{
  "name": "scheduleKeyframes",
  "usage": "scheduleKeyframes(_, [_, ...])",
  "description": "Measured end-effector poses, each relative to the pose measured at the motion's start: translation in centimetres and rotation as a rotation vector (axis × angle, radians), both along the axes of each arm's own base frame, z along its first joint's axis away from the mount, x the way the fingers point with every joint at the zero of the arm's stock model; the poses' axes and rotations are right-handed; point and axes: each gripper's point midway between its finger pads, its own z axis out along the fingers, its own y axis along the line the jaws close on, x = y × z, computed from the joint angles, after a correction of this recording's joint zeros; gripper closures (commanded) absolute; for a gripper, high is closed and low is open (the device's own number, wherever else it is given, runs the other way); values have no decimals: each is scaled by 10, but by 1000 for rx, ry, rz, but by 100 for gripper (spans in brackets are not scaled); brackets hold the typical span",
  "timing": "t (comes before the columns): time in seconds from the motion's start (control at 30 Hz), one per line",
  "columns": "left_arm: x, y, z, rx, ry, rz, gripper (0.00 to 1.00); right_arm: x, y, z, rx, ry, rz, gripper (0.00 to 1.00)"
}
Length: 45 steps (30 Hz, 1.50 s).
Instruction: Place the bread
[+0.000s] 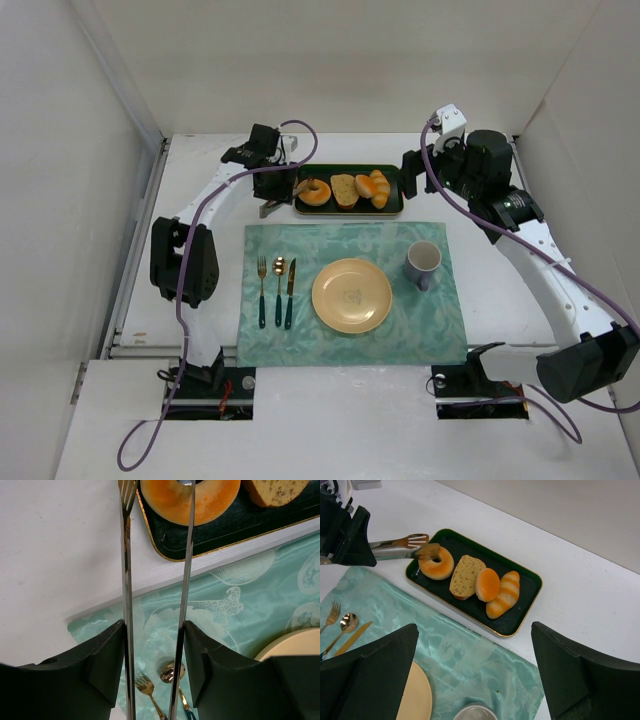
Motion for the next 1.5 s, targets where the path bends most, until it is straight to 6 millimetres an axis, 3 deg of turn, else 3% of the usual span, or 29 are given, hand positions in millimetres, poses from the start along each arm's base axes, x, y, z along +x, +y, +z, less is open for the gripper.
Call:
scheduleKeyframes(0.27, [-2, 0, -1, 0, 7, -2, 66, 0, 0, 1, 0, -2, -3, 0])
scheduleKeyframes(0.8, [-4, 0, -3, 0, 25, -9, 100, -1, -3, 7, 3, -21, -15, 0])
scheduleKeyframes(1.2, [-4, 0, -2, 1, 22, -8, 100, 0, -3, 7, 4, -24, -16, 0])
scheduleKeyframes(1.5, [-2, 1, 15, -5, -16, 1, 100, -2, -3, 10, 7, -33, -15, 0])
